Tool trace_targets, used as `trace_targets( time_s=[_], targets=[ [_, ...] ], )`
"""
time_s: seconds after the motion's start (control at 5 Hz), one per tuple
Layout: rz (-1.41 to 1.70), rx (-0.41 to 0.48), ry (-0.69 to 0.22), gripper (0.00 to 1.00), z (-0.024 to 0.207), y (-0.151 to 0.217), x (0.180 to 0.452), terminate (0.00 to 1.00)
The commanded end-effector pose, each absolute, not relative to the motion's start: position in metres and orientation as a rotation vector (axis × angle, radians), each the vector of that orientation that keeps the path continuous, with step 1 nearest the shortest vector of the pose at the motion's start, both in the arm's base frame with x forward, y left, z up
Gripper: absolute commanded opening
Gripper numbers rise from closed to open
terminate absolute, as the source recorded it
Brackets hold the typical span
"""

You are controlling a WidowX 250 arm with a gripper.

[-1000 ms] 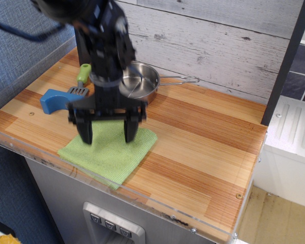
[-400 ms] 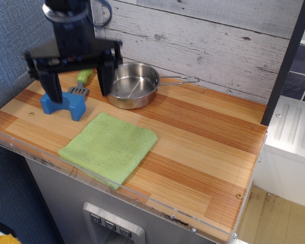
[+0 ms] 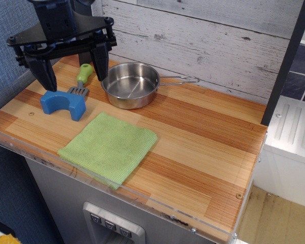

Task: Place the cloth under the bowl.

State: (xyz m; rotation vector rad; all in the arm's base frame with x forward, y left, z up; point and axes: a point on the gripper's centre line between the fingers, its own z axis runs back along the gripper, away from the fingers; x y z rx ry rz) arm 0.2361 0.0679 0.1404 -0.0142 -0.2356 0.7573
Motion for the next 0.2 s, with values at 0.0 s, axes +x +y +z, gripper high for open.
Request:
trace_targets(
  time_s=[0.0],
  targets=[
    [0.760, -0.016, -0.260, 1.00, 0.1469, 0.0686, 0.2311, 1.00]
  ],
)
